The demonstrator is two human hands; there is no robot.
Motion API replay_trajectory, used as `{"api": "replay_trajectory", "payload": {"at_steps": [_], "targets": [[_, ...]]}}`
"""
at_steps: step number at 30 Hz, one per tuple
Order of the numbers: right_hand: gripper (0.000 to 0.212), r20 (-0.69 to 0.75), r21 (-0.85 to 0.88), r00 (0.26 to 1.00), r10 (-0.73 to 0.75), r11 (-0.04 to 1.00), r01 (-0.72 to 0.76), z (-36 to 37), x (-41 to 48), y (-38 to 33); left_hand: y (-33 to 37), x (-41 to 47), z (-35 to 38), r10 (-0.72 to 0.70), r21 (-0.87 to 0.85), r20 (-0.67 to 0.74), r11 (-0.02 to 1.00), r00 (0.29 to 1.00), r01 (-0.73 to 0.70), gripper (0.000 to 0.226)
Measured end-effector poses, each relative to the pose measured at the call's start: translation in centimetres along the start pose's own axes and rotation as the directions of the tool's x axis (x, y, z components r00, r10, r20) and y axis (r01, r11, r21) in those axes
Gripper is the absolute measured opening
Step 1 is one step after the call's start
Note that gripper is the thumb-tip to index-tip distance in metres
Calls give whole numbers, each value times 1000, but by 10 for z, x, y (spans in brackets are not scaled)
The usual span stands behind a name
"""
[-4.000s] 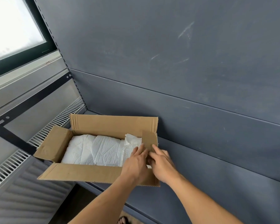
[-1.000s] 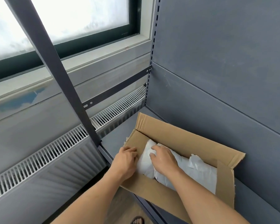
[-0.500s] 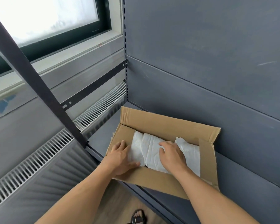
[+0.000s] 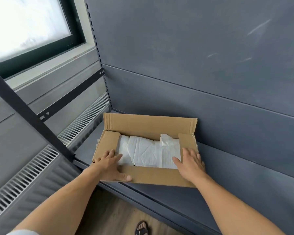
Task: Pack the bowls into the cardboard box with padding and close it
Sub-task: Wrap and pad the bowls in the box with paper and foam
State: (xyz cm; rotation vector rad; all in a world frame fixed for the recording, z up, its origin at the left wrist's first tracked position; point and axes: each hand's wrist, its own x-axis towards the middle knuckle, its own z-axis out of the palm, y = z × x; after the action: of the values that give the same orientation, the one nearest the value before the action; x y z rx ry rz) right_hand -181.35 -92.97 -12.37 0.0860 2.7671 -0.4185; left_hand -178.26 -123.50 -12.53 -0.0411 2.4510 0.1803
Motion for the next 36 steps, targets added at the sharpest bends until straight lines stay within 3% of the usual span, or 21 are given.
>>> {"api": "replay_trajectory", "payload": {"at_steps": [5, 12, 18, 23, 28, 30, 33, 36], "targets": [[93, 171, -39, 984, -51, 998, 58, -8, -22, 11, 8, -15, -1, -15, 108, 135, 994, 991, 1, 145], [138, 464, -183, 885, -38, 973, 138, 0, -24, 29, 8, -18, 14, -64, 115, 23, 991, 998, 61, 145], [119, 422, -235, 906, -37, 961, 148, 3, -26, 30, 6, -20, 14, -55, 111, 8, 992, 998, 54, 135], [120, 444, -227, 895, -39, 961, 155, -7, -18, 28, 15, -27, -3, -49, 65, 89, 997, 995, 43, 137], [114, 450, -136, 890, -71, 980, 147, -18, -4, 24, 20, -26, -22, -72, -7, 147, 997, 986, 74, 112], [106, 413, -173, 907, -78, 971, 162, -23, 0, 22, 19, -18, -28, -81, -33, 151, 996, 985, 87, 114], [76, 253, -184, 957, -144, 964, 194, -28, 5, 21, 14, -7, -35, -76, -75, 65, 994, 995, 80, 124], [75, 102, -201, 973, -205, 954, 222, -30, 10, 17, 13, 4, -37, -57, -30, -124, 998, 991, 53, 115]]}}
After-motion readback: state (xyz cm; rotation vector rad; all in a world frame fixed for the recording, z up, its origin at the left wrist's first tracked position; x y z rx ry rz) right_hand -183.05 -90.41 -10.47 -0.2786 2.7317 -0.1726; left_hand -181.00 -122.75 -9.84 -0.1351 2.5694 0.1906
